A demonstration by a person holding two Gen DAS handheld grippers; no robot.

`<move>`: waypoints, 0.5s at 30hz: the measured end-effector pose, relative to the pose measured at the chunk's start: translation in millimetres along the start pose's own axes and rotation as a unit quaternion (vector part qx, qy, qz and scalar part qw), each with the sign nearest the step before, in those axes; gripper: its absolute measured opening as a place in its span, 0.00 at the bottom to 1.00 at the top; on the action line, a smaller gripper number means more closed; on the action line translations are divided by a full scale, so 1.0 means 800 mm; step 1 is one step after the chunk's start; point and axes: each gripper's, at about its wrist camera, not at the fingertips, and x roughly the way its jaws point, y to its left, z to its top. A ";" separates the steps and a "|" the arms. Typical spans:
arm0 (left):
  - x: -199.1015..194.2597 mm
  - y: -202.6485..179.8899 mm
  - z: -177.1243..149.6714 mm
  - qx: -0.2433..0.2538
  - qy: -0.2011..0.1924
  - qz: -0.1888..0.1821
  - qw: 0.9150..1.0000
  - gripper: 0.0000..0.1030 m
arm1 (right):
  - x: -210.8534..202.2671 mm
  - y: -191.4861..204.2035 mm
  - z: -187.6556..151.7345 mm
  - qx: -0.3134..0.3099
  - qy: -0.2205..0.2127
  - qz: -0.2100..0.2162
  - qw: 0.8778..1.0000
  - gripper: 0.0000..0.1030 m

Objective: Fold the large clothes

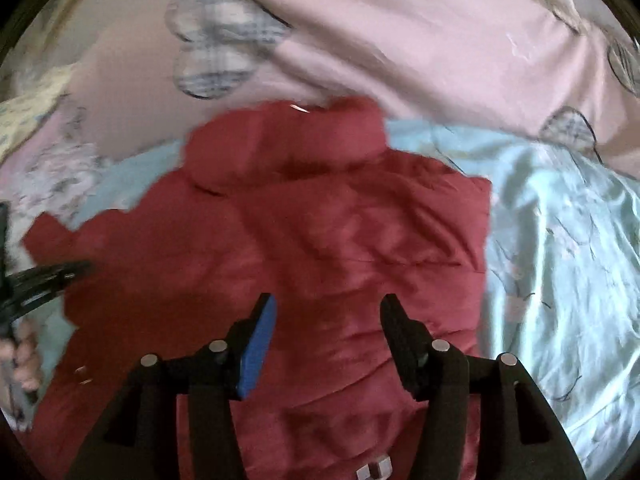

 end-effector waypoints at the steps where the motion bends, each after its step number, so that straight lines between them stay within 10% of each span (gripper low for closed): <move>1: 0.002 -0.002 0.002 -0.001 -0.003 0.004 1.000 0.15 | 0.015 -0.007 -0.001 0.010 0.015 0.001 1.000 0.55; 7: -0.034 0.016 0.000 -0.040 -0.048 0.051 0.997 0.26 | 0.042 -0.007 -0.019 0.010 0.019 -0.010 1.000 0.58; 15: -0.041 -0.014 -0.002 -0.044 -0.045 -0.056 0.996 0.26 | 0.053 -0.008 -0.029 -0.006 0.018 -0.028 0.999 0.61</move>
